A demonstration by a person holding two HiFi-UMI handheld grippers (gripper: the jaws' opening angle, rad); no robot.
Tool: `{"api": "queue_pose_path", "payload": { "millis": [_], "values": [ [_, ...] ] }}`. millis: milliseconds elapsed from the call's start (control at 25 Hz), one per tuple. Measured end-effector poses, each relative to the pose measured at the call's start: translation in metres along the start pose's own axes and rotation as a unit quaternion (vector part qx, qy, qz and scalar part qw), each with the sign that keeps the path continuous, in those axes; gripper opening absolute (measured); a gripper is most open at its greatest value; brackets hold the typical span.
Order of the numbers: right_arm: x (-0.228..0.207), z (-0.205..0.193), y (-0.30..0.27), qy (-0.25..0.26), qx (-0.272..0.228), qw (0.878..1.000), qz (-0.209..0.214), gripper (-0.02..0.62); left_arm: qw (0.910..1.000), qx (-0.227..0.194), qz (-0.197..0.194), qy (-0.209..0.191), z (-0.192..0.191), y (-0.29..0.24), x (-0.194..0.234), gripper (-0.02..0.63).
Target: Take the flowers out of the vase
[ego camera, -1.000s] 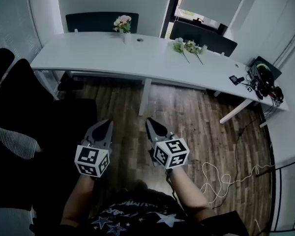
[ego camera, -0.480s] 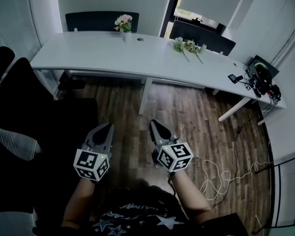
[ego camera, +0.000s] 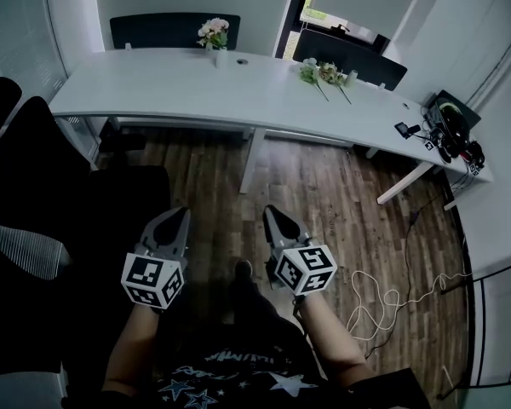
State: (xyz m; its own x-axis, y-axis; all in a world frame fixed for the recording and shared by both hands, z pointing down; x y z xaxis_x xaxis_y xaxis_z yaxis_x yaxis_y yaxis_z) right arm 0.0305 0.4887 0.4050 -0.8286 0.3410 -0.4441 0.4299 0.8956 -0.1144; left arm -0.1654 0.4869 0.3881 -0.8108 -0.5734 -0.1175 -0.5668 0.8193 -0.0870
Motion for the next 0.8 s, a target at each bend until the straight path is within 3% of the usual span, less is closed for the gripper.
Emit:
{"api": "queue_pose_path", "payload": {
  "millis": [280, 800],
  "values": [
    [-0.017, 0.006, -0.030, -0.007, -0.001, 1.000, 0.006, 0.002, 0.9999, 0.007, 0.008, -0.003, -0.004, -0.023, 0.012, 0.008],
    [-0.082, 0.037, -0.112, -0.028, -0.003, 1.000, 0.010, 0.002, 0.9994, 0.024, 0.023, -0.011, -0.008, -0.117, 0.045, 0.008]
  ]
}}
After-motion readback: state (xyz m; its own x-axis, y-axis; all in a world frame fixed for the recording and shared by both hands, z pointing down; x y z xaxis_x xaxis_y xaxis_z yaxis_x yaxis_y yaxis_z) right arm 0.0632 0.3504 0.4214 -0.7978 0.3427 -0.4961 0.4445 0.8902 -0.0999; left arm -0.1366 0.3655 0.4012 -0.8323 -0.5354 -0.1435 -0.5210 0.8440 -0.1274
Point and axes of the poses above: the fingertips, and each gripper's own axes: y backward along the fingers, x to its left, z out of its top, the point moved 2 cm from there along y, backward along the fingers, and after that the axes turned 14 degrees about -y, right-handed, at the moved point
